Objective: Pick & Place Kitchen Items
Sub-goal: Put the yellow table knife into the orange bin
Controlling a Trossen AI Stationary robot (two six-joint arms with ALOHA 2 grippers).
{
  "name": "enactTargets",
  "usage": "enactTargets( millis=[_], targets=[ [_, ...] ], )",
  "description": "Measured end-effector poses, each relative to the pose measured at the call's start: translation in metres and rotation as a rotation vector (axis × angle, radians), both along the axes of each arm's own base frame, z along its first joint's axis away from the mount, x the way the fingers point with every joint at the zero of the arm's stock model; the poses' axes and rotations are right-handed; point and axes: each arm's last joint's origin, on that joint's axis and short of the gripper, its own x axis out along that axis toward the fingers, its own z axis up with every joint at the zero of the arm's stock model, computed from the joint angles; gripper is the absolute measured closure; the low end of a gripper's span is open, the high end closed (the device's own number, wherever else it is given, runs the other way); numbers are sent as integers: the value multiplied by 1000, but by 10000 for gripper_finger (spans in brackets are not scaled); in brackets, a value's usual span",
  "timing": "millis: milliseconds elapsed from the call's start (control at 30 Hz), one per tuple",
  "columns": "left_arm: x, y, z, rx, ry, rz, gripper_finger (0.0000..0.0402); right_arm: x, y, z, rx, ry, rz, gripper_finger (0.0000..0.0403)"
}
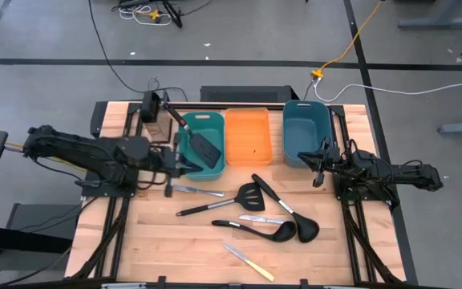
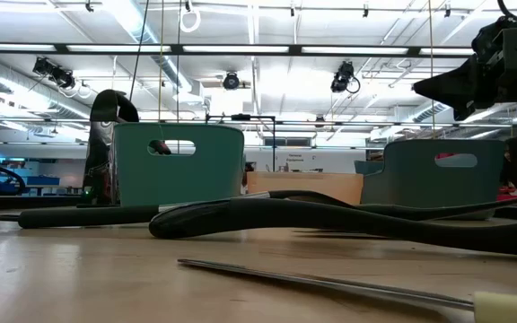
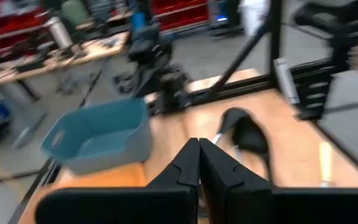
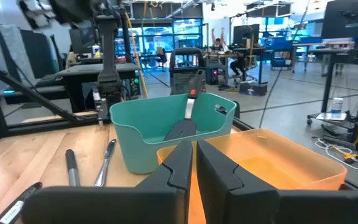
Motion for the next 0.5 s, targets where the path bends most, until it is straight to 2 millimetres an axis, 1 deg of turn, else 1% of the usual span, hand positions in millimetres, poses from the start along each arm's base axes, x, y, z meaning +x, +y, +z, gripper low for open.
enactTargets(
  millis=[67,133,233,300,367,500],
  targets=[
    [-10,4,-9,6,-8,63,395,0,1,0,0,-5,18,371],
    [-26,8,-8,-44,-110,104,397,0,1,1,5,-10,40,371],
    [-53,13,-9,-131,-294,110,398,0,2,1,4,-12,60,371],
    [-65,15,-19,-148,-337,116,398,0,2,1,4,-14,59,371],
    [-71,18,-34,-149,-329,154,399,0,2,1,4,-14,60,371],
    [-76,20,-61,-149,-297,202,400,1,3,2,12,-22,112,371]
  ],
)
